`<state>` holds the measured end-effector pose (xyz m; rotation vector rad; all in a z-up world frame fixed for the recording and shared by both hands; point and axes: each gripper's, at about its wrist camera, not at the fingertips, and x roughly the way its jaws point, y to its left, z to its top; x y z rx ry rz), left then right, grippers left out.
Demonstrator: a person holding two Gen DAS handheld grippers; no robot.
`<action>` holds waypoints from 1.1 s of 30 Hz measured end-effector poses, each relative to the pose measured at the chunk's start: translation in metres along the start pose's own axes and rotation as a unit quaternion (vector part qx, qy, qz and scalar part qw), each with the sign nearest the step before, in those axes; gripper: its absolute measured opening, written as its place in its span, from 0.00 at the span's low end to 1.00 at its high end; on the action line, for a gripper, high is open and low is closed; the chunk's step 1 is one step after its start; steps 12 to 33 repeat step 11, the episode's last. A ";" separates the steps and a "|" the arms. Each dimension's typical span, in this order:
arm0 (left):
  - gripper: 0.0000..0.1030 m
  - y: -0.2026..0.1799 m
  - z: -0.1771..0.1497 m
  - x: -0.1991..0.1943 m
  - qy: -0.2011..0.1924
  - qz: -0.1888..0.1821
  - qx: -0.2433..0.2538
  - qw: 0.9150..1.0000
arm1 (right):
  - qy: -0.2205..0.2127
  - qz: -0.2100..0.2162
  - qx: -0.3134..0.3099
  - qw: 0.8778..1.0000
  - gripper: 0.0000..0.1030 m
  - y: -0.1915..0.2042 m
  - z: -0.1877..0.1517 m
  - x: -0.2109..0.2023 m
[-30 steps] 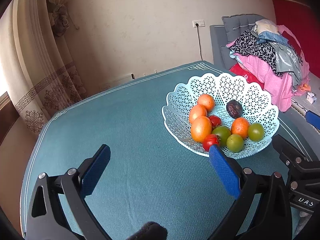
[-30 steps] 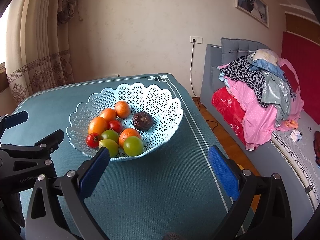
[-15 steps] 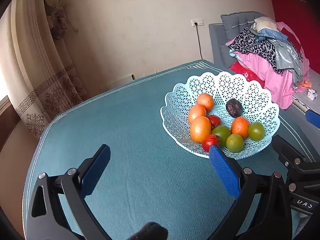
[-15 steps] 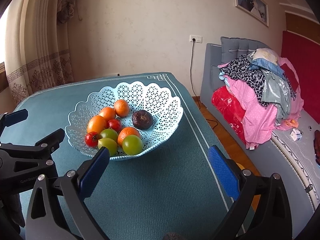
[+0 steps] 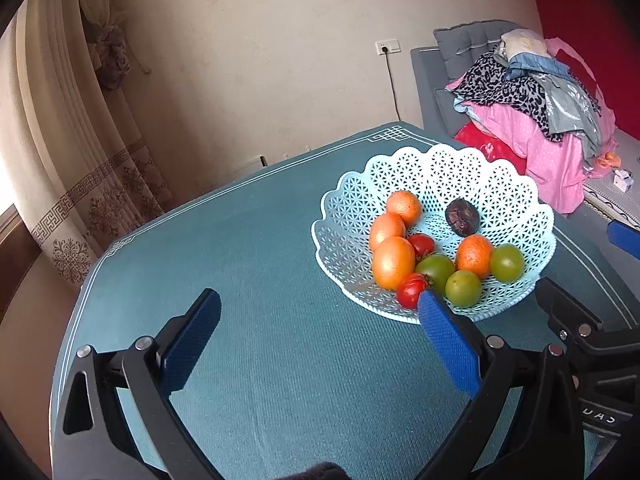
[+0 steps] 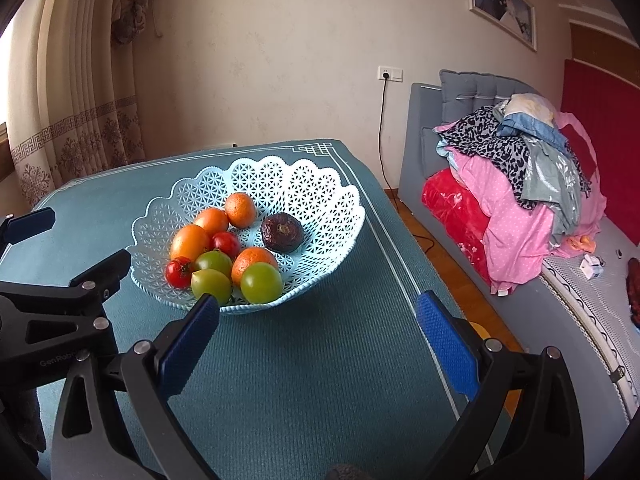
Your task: Organize fruits
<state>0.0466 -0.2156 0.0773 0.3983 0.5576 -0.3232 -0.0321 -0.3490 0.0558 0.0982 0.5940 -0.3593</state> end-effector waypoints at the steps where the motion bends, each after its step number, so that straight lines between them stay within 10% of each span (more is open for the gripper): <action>1: 0.97 0.000 -0.001 -0.001 -0.001 -0.002 -0.001 1.000 | 0.000 0.000 0.001 1.000 0.95 -0.001 0.000 -0.001; 11: 0.97 0.066 -0.060 -0.001 0.097 0.050 -0.089 0.990 | 0.029 0.050 -0.014 0.998 0.95 0.030 -0.015 -0.008; 33: 0.97 0.066 -0.060 -0.001 0.097 0.050 -0.089 0.990 | 0.029 0.050 -0.014 0.998 0.95 0.030 -0.015 -0.008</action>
